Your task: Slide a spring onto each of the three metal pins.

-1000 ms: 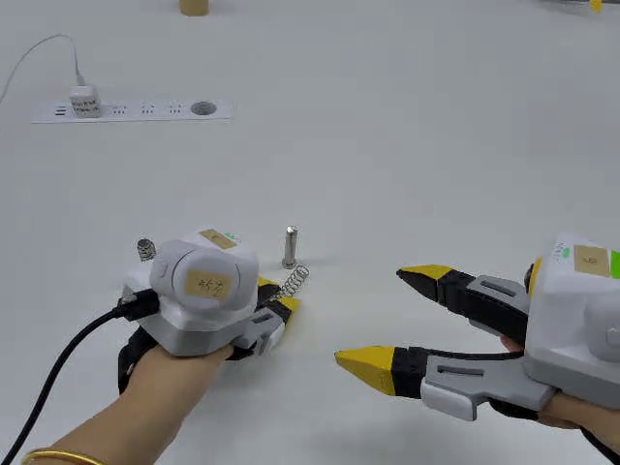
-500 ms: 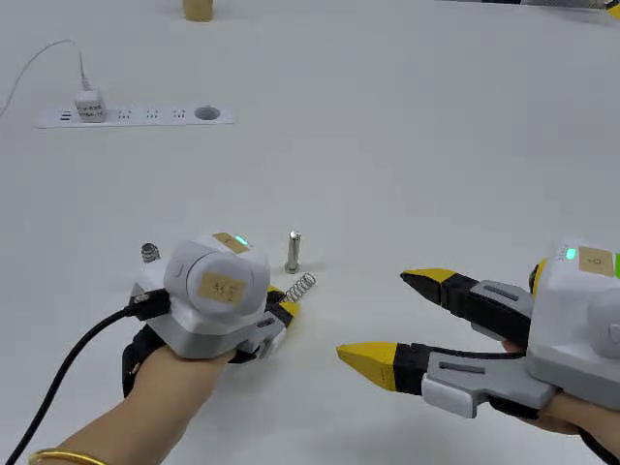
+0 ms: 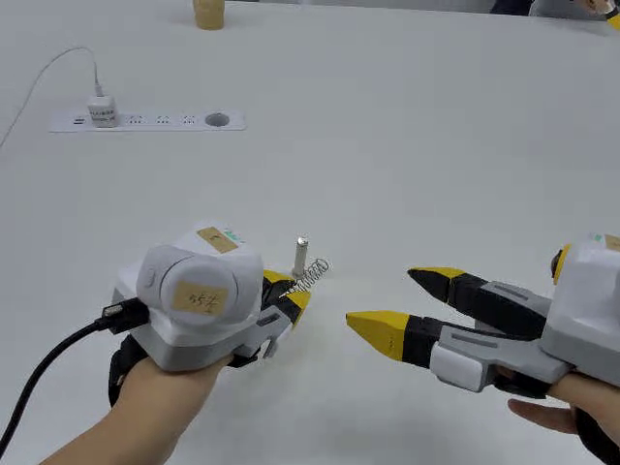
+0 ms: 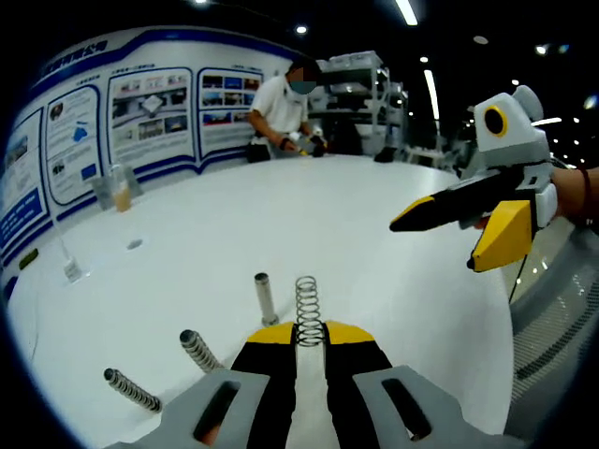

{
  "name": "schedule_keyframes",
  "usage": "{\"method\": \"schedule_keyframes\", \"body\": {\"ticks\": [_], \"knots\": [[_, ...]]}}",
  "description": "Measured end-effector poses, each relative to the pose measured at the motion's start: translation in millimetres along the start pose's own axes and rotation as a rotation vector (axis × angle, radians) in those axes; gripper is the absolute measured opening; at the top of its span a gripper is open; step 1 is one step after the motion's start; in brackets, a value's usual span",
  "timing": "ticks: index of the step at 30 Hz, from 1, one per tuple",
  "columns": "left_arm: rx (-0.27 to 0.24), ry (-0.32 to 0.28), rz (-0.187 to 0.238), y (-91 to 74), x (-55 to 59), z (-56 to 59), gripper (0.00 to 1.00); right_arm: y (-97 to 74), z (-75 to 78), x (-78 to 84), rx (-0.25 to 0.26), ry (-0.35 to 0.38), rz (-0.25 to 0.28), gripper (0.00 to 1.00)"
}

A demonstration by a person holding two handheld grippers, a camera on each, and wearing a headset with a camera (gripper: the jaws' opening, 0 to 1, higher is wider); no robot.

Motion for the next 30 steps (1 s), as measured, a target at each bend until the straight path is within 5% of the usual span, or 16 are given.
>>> {"method": "schedule_keyframes", "body": {"ticks": [15, 30], "knots": [[0.011, 0.026, 0.149, -32.6, -25.8, 14.7, 0.10, 19.8, -11.5, -22.6, -0.063, 0.180, 0.072, 0.52], [0.020, 0.032, 0.269, -54.9, -39.6, 22.7, 0.10, 32.6, -29.7, -28.8, -0.144, 0.317, 0.068, 0.29]]}}
Point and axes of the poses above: the centre of the closed fingertips' face, and the gripper's own axes: y roughly forward along the fingers, z roughly to its right, x roughly out of its underside, the point moved 4 cm from there along -y, roughly backward along the fingers, and after that the axes turned 1 degree about -z, right-handed, at the moved point
